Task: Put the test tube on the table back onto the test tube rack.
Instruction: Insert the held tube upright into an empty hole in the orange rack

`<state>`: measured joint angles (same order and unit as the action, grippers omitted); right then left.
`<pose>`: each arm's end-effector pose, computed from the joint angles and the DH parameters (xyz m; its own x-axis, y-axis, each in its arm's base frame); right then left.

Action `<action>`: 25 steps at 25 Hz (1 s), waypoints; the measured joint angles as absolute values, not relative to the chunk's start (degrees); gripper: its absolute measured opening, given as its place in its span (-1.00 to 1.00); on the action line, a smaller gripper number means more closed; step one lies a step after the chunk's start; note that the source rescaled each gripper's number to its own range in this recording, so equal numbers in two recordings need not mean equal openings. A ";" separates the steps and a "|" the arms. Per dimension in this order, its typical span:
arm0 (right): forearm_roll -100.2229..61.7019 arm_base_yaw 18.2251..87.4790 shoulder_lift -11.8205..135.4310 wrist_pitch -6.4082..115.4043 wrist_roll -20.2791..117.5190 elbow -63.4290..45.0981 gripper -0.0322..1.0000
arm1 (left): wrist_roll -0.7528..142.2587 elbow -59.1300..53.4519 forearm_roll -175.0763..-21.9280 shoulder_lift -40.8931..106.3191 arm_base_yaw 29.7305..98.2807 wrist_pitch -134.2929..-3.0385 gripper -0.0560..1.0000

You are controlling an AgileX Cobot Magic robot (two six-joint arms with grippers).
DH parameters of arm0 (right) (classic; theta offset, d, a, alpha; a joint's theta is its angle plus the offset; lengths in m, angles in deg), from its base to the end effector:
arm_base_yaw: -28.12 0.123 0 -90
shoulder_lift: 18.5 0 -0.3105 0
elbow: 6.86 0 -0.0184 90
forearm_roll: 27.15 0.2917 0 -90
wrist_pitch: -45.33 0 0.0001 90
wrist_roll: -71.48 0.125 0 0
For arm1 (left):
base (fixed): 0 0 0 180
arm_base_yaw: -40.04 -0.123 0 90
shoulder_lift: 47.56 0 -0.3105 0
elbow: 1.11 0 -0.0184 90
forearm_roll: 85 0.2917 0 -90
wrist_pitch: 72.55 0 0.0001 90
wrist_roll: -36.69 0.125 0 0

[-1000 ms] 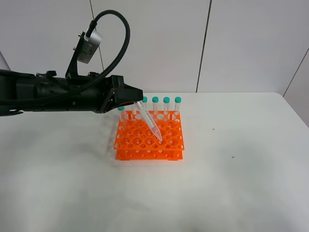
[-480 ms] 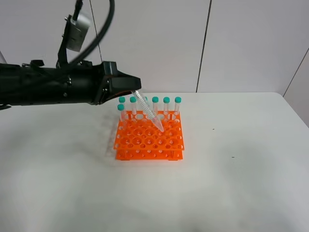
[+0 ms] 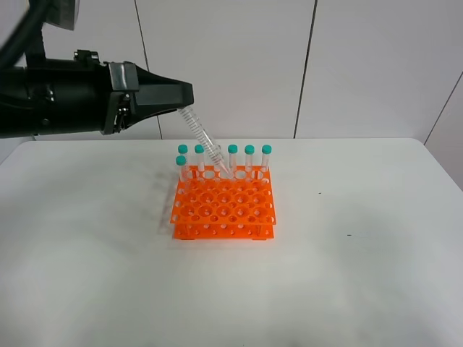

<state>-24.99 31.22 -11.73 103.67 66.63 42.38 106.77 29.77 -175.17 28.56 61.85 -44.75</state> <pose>0.0368 0.0060 0.2864 -0.4052 -0.0868 -0.9101 -0.1097 0.9929 -0.0459 0.2713 -0.1715 0.3246 -0.5090 -0.1239 -0.8518 0.6048 0.6527 -0.4564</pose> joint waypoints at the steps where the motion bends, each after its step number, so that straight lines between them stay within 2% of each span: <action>1: -24.99 31.22 -11.73 103.67 66.63 42.38 1.00 | 106.82 29.58 -173.89 28.52 61.85 -45.01 -0.89; 4: -24.99 31.22 -11.73 103.67 66.63 42.38 1.00 | 106.94 28.39 -169.52 28.40 61.85 -45.45 -0.89; 7: -24.99 31.22 -11.73 103.67 66.63 42.38 1.00 | 102.79 25.93 -157.05 28.21 62.74 -47.77 -0.89; 12: -24.99 31.22 -11.73 103.67 66.72 42.38 1.00 | 77.03 24.05 -118.01 27.75 67.62 -61.06 -0.89; 16: -24.99 31.22 -11.73 103.67 66.77 42.38 1.00 | 57.89 26.10 -97.29 28.00 71.32 -74.49 -0.89; 20: -24.99 31.22 -11.73 103.67 66.77 42.38 1.00 | 51.05 29.24 -90.20 32.38 71.77 -87.67 -0.89; 25: -24.99 31.22 -11.73 103.67 66.77 42.38 1.00 | 47.54 29.81 -89.65 41.76 75.11 -89.91 -0.89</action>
<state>-24.99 31.22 -11.73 103.67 66.77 42.38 47.54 29.81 -89.65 41.76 75.11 -89.91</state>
